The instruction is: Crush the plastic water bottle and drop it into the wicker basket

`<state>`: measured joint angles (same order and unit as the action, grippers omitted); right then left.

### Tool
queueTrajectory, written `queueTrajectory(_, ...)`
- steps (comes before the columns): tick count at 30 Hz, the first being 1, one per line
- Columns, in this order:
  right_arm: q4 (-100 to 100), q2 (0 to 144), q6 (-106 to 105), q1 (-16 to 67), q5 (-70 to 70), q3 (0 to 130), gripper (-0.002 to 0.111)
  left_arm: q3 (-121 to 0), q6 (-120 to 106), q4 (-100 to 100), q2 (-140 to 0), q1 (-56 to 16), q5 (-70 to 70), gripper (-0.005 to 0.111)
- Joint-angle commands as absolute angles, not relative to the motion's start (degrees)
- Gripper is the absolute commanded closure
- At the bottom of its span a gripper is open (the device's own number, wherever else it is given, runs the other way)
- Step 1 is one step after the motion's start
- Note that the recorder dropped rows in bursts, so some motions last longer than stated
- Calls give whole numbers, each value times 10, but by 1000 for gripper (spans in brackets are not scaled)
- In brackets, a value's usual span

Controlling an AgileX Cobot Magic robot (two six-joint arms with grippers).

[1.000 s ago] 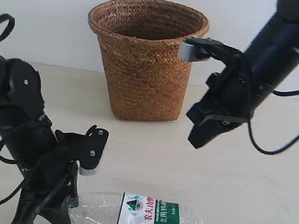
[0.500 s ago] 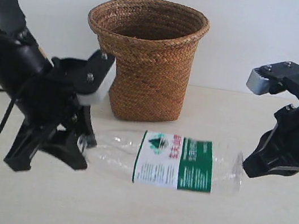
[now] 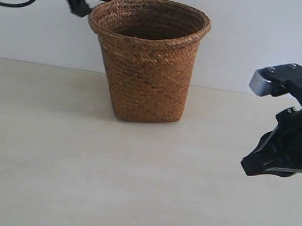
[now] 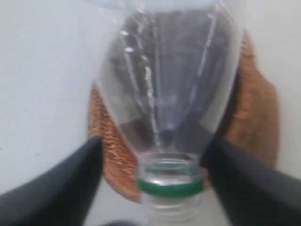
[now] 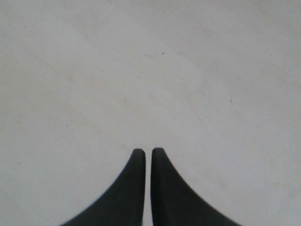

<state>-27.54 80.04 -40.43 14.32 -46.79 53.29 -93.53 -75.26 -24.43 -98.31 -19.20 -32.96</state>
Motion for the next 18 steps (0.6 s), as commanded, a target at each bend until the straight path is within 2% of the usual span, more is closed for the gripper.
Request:
queueTrajectory(1, -287, 795, -410, 139, -472, 530, 108, -993, -708, -223, -1039, -177, -308, 18)
queueTrajectory(10, -289, 795, -414, 139, -418, 497, 108, -1001, -674, -195, -1053, -177, -347, 23)
queueTrajectory(13, -292, 795, -414, 139, -404, 497, 108, -1001, -666, -185, -1053, -177, -378, 31)
queueTrajectory(14, -294, 795, -414, 139, -397, 497, 108, -1001, -659, -181, -1053, -177, -389, 36)
queueTrajectory(16, -303, 795, -414, 139, -361, 497, 108, -1001, -633, -165, -1046, -177, -433, 60)
queueTrajectory(17, -317, 795, -414, 139, -308, 497, 108, -1001, -603, -149, -1038, -177, -471, 83)
queueTrajectory(18, -318, 795, -414, 139, -290, 498, 108, -1001, -596, -144, -1034, -177, -486, 94)
